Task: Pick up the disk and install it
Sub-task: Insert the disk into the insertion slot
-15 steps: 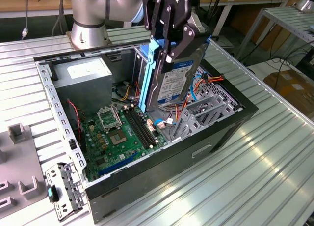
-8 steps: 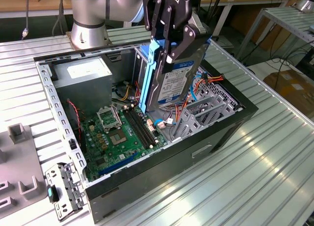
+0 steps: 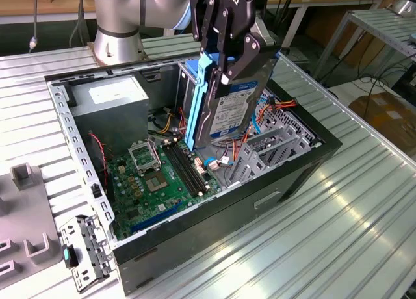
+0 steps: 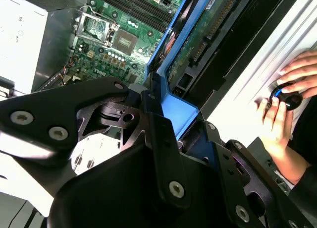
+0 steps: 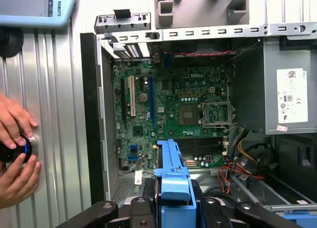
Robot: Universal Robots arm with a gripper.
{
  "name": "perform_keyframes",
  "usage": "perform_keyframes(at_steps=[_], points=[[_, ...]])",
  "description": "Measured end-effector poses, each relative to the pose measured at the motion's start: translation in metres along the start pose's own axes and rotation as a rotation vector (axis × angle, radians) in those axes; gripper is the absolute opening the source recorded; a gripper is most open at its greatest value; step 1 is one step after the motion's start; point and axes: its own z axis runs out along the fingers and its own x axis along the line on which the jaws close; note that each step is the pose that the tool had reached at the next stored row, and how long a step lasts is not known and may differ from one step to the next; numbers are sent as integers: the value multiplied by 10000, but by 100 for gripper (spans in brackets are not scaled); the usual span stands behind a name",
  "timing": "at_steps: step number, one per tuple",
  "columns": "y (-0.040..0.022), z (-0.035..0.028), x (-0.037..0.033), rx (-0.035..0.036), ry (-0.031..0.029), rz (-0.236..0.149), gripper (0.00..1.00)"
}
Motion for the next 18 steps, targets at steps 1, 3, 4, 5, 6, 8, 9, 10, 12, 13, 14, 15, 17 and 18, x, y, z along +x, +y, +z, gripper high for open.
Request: perform_keyframes(at_steps=[1,3,4,5,6,8,9,10,12,13,14,15,17,18], points=[[-1,1,30,0,1,2,37],[-10,8,91,0,0,2,37],[-17,12,97,0,-1,2,37],[-35,15,98,0,-2,2,37],[-68,18,97,0,1,-2,37],[-180,30,90,1,-1,-27,37],[-252,39,86,2,-2,-55,37],[-289,44,84,3,-4,-71,37],[-368,52,79,3,-4,-103,37],[-448,64,74,4,-5,-134,37],[-508,72,70,5,-6,-150,37],[-583,84,66,6,-6,-167,37],[-720,107,57,7,-6,-208,37],[-778,118,53,7,-7,-231,37]])
